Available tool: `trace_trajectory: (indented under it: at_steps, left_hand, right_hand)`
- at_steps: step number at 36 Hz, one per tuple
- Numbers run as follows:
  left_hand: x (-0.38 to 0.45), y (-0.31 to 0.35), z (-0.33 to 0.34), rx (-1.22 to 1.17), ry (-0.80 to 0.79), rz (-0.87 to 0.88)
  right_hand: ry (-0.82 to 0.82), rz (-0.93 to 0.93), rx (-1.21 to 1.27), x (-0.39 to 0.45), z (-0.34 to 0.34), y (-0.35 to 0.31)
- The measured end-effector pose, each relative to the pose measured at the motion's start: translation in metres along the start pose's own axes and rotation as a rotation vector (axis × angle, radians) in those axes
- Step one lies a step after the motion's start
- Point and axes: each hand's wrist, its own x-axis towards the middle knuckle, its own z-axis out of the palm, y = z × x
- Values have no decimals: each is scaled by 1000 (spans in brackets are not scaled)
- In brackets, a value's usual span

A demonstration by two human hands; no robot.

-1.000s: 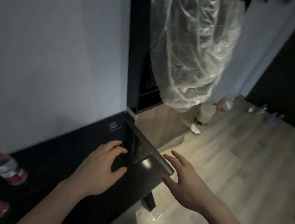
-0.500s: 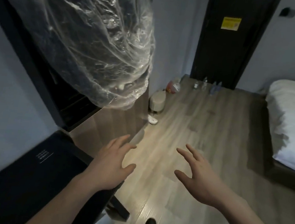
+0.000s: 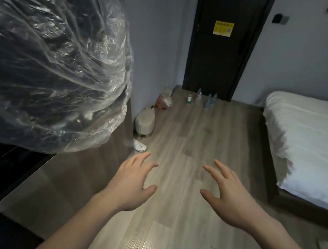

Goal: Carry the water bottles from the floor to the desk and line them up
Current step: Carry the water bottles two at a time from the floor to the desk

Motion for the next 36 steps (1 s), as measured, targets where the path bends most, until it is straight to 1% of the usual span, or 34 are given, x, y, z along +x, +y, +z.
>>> trace_trajectory:
  at_steps: [5,9,17,23,29,36]
  left_hand:
    - [63,2,-2,-6,-18,40]
    - [114,8,-4,40,-54,73]
    - [227,27,1,96,-85,51]
    - [323,49,10,109,-63,18]
    - [418,75,7,101,1,-36]
    - [501,86,6,103,30,-80]
  right_hand:
    - [-4,35,12,47,-17,18]
    - [-1,53,23,86,-33,39]
    - [-13,50,11,180,-68,102]
    - [-26,36,21,259,-103,167]
    - [-33,8,8,344,-156,233]
    - [-40,-34,-11,431,-201,276]
